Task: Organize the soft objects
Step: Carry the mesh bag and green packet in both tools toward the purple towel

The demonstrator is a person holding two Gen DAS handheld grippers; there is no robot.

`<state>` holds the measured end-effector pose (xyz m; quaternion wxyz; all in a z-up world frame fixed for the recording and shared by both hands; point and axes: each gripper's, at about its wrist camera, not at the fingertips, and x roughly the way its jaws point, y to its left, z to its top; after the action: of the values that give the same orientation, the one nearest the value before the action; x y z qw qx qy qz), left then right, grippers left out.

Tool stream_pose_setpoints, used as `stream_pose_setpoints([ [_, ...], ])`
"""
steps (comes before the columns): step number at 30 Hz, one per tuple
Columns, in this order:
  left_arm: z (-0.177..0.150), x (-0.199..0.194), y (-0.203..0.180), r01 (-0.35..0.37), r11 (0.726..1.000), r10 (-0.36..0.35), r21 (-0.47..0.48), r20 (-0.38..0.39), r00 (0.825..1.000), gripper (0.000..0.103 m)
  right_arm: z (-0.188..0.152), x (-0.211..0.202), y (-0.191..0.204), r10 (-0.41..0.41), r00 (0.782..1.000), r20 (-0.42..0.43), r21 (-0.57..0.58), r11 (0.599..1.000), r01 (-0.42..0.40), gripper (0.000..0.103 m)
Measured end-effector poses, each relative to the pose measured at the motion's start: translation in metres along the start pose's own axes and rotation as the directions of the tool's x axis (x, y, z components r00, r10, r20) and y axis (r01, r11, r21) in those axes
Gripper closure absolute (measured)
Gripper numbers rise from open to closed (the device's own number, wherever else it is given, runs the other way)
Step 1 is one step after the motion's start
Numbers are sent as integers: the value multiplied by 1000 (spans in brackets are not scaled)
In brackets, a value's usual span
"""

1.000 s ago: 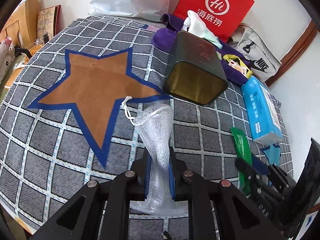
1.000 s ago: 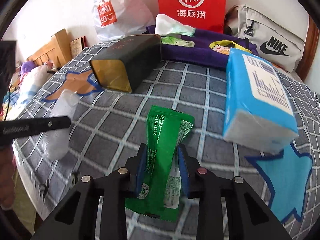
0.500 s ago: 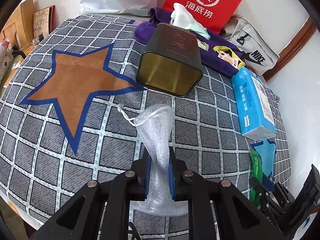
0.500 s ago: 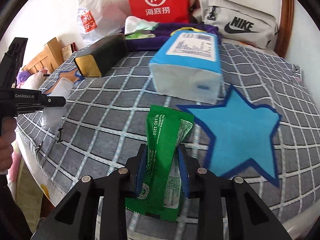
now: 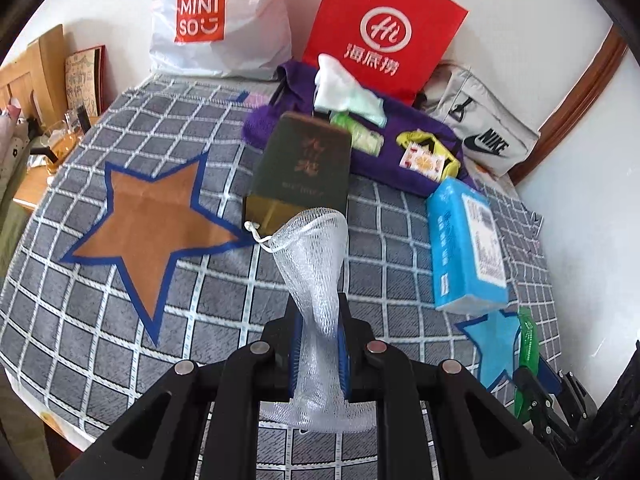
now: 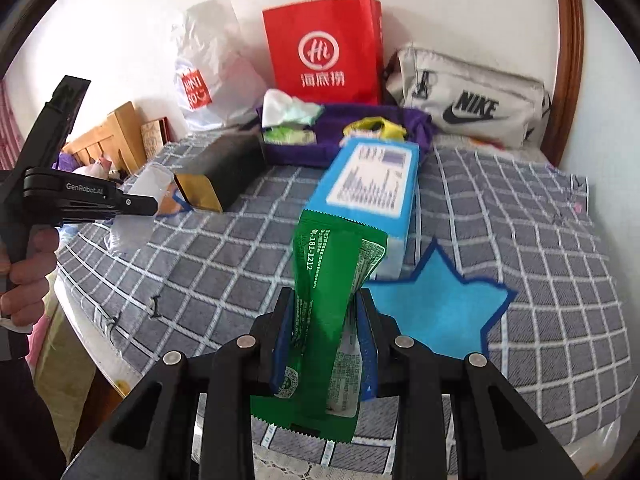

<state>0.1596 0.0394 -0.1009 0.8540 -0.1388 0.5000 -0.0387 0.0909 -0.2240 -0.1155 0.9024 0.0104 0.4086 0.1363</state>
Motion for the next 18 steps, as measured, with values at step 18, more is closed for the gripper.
stream_pose_setpoints([
  [18, 53, -21, -12, 13, 1000, -14, 13, 68, 998, 88, 71, -12, -3, -2, 996, 92, -18, 1000, 3, 73],
])
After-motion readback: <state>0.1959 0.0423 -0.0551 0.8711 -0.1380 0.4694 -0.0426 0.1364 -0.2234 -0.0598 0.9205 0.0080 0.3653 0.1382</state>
